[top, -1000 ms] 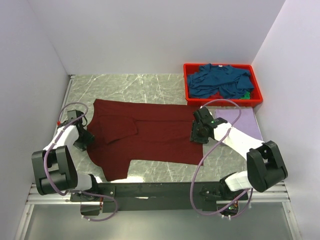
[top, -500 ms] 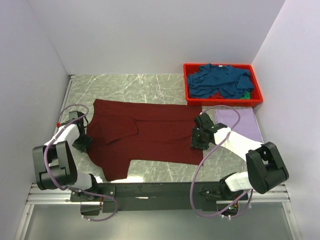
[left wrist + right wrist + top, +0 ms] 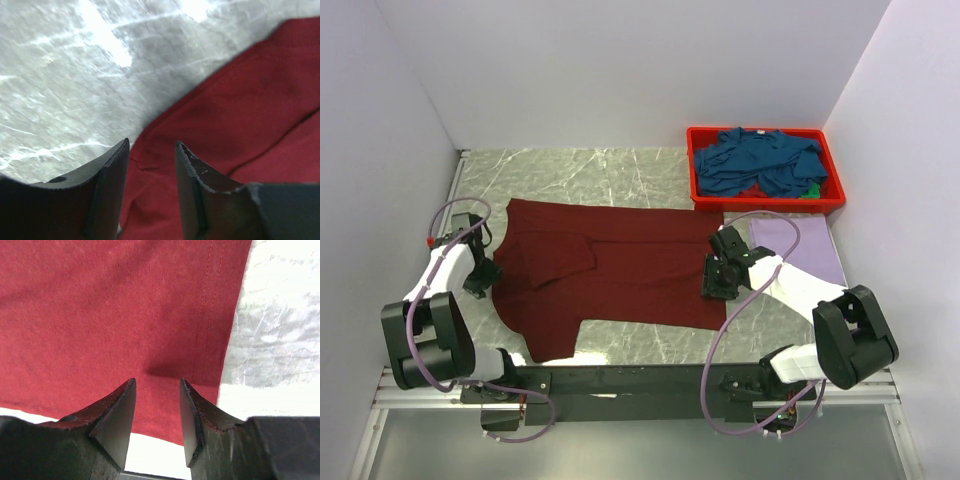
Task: Fold and stack the t-shirts
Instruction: Fold the tshirt
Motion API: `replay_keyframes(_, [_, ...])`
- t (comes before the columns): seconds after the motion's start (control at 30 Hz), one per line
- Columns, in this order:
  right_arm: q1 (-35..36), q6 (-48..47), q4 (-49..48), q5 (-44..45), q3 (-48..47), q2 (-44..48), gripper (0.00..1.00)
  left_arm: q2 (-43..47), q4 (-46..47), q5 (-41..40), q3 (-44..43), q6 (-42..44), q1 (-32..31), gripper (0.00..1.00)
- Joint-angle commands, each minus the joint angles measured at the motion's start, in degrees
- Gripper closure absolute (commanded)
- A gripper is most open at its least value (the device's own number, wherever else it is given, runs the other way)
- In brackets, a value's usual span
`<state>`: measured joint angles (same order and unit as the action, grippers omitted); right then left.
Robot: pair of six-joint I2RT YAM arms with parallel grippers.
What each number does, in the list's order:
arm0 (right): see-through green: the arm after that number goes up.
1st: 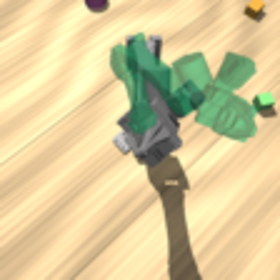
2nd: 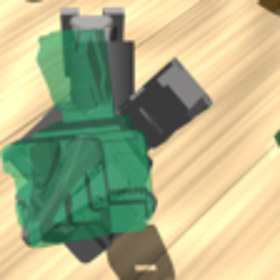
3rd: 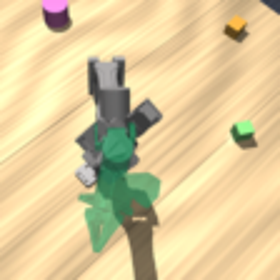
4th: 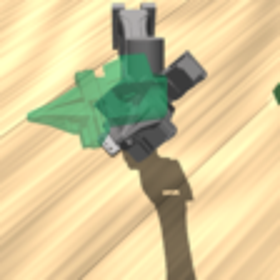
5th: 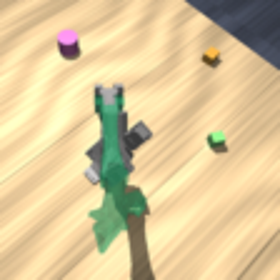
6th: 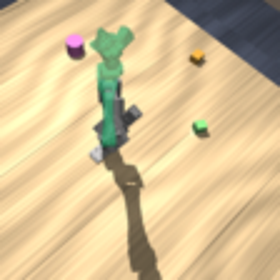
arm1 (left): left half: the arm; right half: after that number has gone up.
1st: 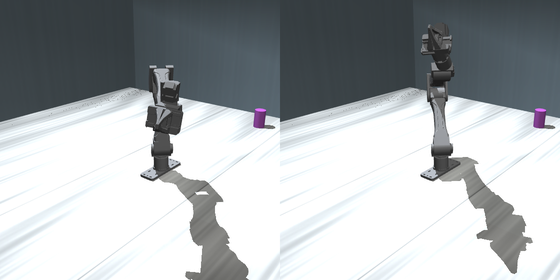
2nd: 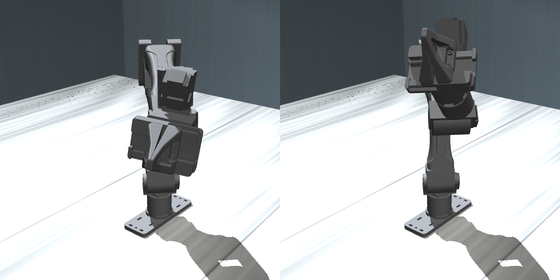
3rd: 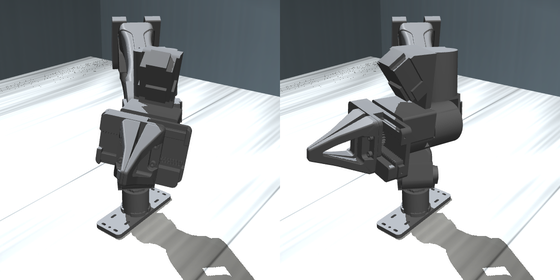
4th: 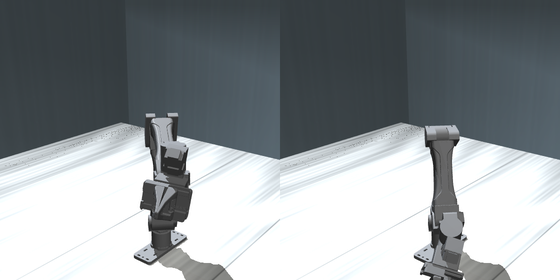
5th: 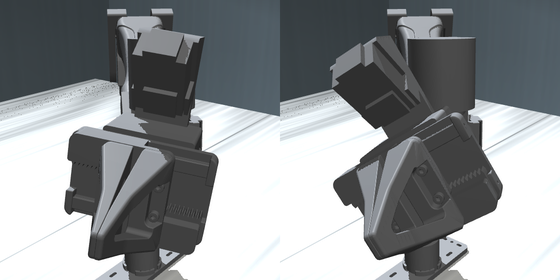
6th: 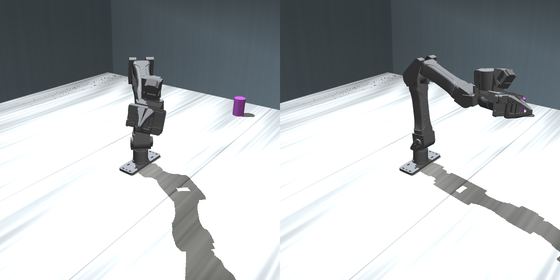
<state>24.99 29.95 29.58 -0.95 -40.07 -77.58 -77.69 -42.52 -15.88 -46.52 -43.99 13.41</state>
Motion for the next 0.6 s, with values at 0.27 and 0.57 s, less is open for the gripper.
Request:
replay_keyframes(0.27, [0.5,-0.1,1.2,-0.3,0.9,3.8,0.53,-1.0,0.6,4.1,3.5,-1.2,-0.5,0.58])
replay_keyframes(0.57, [0.5,0.9,0.7,-0.2,2.3,4.8,0.53,-1.9,3.1,1.2,6.5,-2.1,-0.5,0.59])
